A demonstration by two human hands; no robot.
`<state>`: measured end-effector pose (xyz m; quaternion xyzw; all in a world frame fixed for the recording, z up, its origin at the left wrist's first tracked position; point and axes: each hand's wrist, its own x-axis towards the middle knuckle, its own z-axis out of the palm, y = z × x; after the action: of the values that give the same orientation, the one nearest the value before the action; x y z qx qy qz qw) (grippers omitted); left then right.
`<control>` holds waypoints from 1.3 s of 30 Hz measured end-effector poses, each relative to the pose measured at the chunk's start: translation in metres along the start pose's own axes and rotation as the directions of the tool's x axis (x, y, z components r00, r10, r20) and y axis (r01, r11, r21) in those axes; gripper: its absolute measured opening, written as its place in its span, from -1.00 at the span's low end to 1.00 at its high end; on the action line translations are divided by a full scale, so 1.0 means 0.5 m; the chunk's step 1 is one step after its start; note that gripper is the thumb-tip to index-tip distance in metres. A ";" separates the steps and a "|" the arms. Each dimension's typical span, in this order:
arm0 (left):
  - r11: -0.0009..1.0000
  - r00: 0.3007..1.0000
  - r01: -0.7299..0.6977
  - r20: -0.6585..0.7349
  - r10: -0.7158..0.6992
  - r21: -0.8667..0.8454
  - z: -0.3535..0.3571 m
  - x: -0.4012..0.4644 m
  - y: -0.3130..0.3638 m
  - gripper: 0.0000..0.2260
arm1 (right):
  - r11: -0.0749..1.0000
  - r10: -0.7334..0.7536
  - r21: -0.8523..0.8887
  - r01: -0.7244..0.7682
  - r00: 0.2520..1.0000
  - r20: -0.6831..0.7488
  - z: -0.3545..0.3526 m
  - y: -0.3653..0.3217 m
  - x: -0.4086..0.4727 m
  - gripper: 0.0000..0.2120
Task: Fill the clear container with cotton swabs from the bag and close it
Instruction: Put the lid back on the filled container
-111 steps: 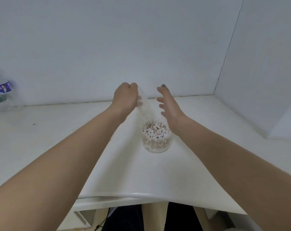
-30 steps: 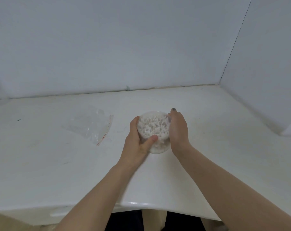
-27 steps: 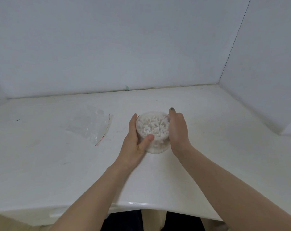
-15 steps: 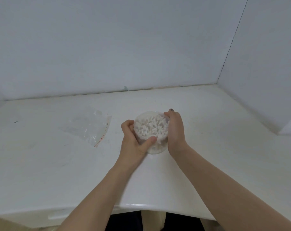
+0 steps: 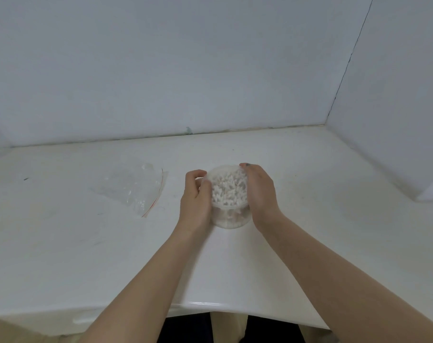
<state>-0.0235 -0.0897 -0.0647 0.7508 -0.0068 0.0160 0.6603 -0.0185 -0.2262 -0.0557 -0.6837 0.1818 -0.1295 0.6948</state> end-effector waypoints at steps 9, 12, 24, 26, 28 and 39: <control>0.994 0.997 0.042 0.065 -0.049 0.096 -0.020 0.040 0.025 -0.82 | 0.991 0.006 -0.135 0.000 0.999 0.046 -0.007 -0.012 0.010 -0.59; 0.987 0.985 0.099 0.127 -0.115 0.128 -0.027 0.058 0.038 -0.83 | 0.988 0.009 -0.157 -0.004 0.999 0.036 -0.005 -0.014 0.013 -0.57; 0.962 0.990 0.099 0.076 -0.122 0.256 -0.001 0.106 0.059 -0.87 | 0.986 0.011 -0.168 -0.002 0.998 0.056 0.020 -0.003 0.039 -0.76; 0.965 0.990 0.106 0.066 -0.125 0.241 -0.003 0.106 0.055 -0.86 | 0.992 0.011 -0.127 -0.005 0.999 0.046 0.021 0.002 0.038 -0.78; 0.967 0.989 0.115 0.066 -0.133 0.228 -0.005 0.104 0.055 -0.83 | 0.995 -0.004 -0.104 0.009 0.999 0.054 0.019 0.003 0.035 -0.80; 0.974 0.978 0.187 -0.069 -0.197 -0.124 -0.007 0.051 0.031 -0.79 | 0.998 0.059 0.020 -0.061 0.995 0.080 0.005 0.007 0.024 -0.83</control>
<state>0.0014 -0.0882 -0.0479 0.7067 0.0916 -0.0180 0.7013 -0.0069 -0.2289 -0.0602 -0.6748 0.1729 -0.0835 0.7126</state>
